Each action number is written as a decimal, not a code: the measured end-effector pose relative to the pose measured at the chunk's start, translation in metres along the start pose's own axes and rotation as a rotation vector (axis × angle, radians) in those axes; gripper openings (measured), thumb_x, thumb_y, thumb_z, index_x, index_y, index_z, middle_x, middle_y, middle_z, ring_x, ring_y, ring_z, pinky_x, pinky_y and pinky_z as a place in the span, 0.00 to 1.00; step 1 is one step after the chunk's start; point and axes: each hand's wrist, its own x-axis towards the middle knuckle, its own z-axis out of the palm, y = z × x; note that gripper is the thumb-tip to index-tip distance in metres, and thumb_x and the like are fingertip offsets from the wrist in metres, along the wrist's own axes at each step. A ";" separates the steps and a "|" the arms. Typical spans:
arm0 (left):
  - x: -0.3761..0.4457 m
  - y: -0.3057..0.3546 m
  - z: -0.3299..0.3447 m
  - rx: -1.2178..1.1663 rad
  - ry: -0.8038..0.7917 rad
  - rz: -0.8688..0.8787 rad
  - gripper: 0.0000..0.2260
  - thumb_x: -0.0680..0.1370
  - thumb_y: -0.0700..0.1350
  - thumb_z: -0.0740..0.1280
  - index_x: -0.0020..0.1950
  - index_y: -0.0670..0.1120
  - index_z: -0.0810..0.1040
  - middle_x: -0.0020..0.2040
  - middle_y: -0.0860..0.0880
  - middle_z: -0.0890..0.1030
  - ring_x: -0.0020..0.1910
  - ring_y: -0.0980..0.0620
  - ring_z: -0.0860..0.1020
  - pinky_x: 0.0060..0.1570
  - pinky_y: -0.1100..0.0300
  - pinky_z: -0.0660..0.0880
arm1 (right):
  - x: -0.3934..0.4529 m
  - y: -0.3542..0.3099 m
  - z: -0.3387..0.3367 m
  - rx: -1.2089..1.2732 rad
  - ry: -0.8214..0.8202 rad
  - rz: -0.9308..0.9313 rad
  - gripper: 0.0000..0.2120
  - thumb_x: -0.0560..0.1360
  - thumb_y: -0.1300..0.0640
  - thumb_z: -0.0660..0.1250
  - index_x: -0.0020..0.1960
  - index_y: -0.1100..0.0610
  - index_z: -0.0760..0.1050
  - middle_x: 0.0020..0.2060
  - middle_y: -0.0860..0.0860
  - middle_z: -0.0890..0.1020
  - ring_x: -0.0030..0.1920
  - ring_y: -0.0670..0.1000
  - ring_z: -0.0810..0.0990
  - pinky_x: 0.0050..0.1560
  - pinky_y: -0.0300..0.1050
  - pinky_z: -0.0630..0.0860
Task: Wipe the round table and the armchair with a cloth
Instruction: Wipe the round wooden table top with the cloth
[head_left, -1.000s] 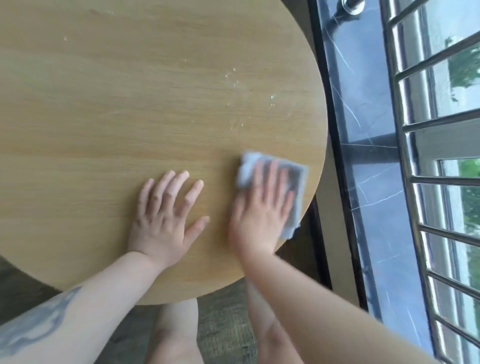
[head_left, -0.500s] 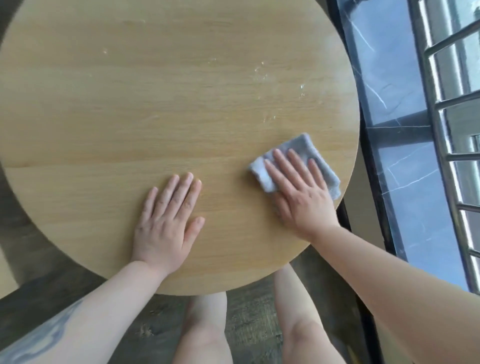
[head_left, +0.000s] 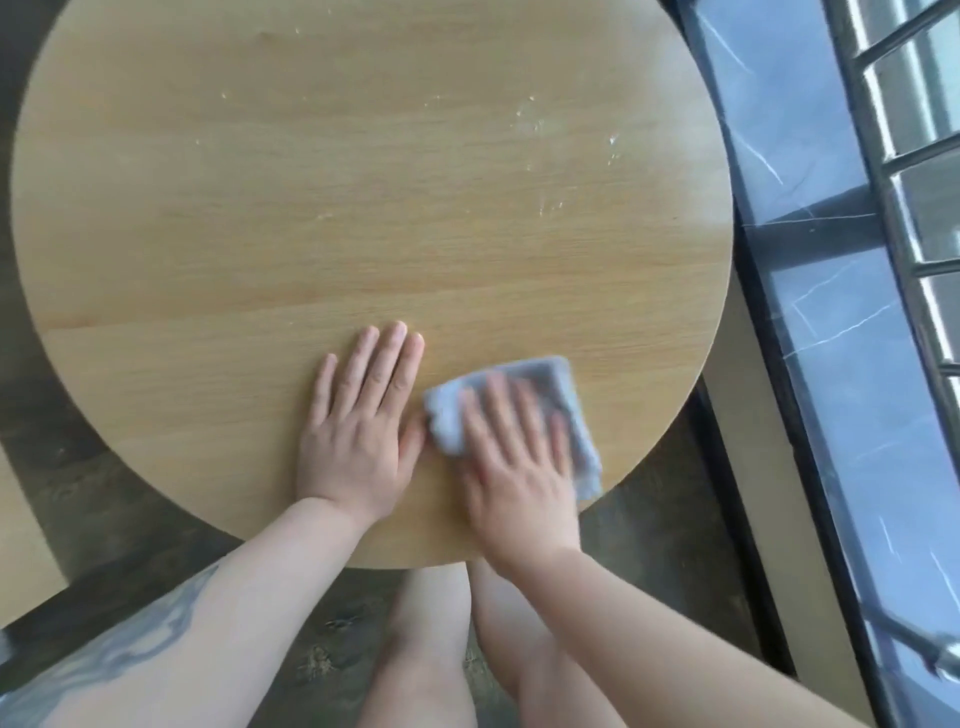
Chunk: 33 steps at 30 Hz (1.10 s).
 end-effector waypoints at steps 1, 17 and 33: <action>0.000 0.001 0.000 0.012 0.005 0.005 0.28 0.79 0.52 0.51 0.80 0.48 0.55 0.80 0.50 0.56 0.78 0.48 0.54 0.75 0.47 0.49 | 0.008 0.006 0.000 -0.038 -0.034 -0.245 0.29 0.77 0.49 0.59 0.77 0.48 0.57 0.77 0.46 0.55 0.77 0.50 0.52 0.76 0.53 0.44; -0.061 -0.029 0.010 -0.013 0.014 -0.346 0.29 0.81 0.59 0.42 0.80 0.51 0.41 0.80 0.53 0.42 0.79 0.52 0.41 0.75 0.52 0.36 | -0.021 0.018 0.008 0.025 0.135 0.263 0.29 0.77 0.49 0.53 0.78 0.48 0.54 0.77 0.48 0.57 0.77 0.51 0.50 0.75 0.53 0.42; -0.075 -0.034 0.020 0.008 0.088 -0.311 0.28 0.81 0.52 0.50 0.80 0.46 0.53 0.80 0.47 0.55 0.78 0.46 0.53 0.74 0.46 0.49 | -0.001 -0.013 0.022 -0.144 0.030 -0.408 0.26 0.80 0.48 0.57 0.77 0.47 0.58 0.76 0.46 0.59 0.77 0.49 0.56 0.76 0.52 0.50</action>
